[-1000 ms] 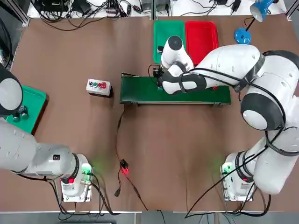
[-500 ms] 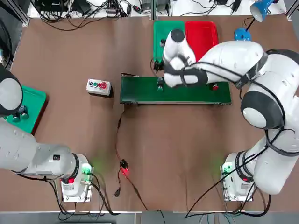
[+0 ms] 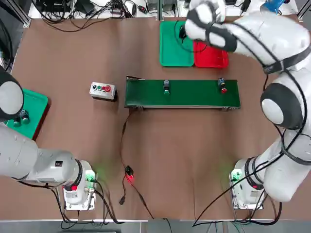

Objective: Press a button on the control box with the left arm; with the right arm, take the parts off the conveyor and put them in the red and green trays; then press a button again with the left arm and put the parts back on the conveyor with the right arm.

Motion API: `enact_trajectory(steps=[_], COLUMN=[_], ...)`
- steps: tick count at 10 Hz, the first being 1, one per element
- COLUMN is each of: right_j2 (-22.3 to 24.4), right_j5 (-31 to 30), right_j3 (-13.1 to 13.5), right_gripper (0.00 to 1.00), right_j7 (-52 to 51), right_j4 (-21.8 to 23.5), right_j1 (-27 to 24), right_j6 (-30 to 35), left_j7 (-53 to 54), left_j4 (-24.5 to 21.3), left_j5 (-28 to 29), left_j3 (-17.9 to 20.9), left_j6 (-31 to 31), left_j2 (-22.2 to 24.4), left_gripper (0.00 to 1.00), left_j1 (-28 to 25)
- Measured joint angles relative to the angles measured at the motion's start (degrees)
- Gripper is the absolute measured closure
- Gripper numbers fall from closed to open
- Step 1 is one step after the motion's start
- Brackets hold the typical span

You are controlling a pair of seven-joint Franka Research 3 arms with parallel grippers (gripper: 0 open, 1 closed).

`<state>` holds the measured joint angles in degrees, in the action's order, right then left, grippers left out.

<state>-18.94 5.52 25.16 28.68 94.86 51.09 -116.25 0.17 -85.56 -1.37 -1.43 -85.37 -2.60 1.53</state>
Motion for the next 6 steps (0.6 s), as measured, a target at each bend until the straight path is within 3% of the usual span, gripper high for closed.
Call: enact_trajectory(steps=[3,6], right_j2=[0.9,2.02], right_j5=[0.06,-0.01], right_j3=[0.71,1.31], right_gripper=[0.0,0.0], right_j7=[-12.92,-19.33], right_j4=[-10.7,-12.96], right_j1=[-11.55,-18.88], right_j6=[16.74,19.98], left_j7=[0.0,0.0], left_j4=[0.06,0.07], left_j5=[0.0,0.0], left_j3=[-0.03,-0.08], left_j6=[-0.02,-0.02], left_j2=[0.0,0.0], left_gripper=[0.0,0.0], left_j1=[0.02,0.14])
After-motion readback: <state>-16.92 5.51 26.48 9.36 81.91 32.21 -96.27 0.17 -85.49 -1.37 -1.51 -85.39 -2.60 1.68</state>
